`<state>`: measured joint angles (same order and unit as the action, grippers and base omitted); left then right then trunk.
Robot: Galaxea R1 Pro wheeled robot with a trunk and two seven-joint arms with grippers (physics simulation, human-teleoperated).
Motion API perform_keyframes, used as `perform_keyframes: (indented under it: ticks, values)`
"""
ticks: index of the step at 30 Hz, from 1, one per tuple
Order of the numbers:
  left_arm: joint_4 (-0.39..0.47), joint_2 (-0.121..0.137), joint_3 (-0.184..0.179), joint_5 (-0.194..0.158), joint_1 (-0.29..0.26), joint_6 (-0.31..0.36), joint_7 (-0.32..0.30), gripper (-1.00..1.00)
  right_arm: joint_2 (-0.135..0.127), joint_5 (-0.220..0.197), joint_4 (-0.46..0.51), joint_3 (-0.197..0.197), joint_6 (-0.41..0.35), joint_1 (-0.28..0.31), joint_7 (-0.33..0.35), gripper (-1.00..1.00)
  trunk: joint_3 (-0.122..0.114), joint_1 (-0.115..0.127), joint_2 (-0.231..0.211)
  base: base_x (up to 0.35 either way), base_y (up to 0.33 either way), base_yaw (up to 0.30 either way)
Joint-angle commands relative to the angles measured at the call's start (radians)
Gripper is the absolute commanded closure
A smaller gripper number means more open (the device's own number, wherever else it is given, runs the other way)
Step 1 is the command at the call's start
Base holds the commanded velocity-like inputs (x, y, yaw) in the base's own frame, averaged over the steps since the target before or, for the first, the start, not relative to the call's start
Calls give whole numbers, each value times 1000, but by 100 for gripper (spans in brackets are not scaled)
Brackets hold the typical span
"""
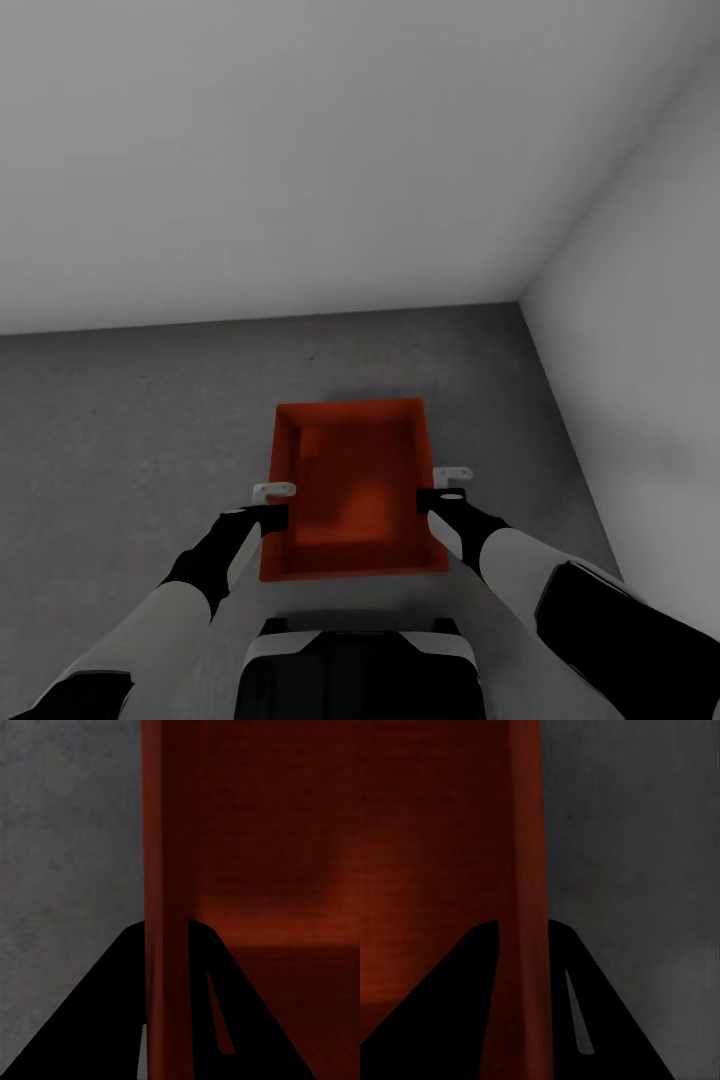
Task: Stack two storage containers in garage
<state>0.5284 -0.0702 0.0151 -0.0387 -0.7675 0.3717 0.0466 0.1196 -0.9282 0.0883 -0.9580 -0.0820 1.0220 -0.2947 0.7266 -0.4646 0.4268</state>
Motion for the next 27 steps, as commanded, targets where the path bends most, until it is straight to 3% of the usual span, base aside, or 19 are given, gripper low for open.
perform_keyframes:
  ticks: [1,10,27]
  values:
    - [-16,1,-7,-7,1,6,10,100,-8,14,5,27,-7,1,-4,100,1,-1,1,211,0,0]
    - [-16,1,-7,-6,1,6,10,100,-8,14,5,27,-7,1,-4,100,1,-1,1,250,0,0]
    - [-16,1,-7,-6,1,6,10,100,-8,14,5,27,-7,1,-4,100,1,-1,1,16,0,0]
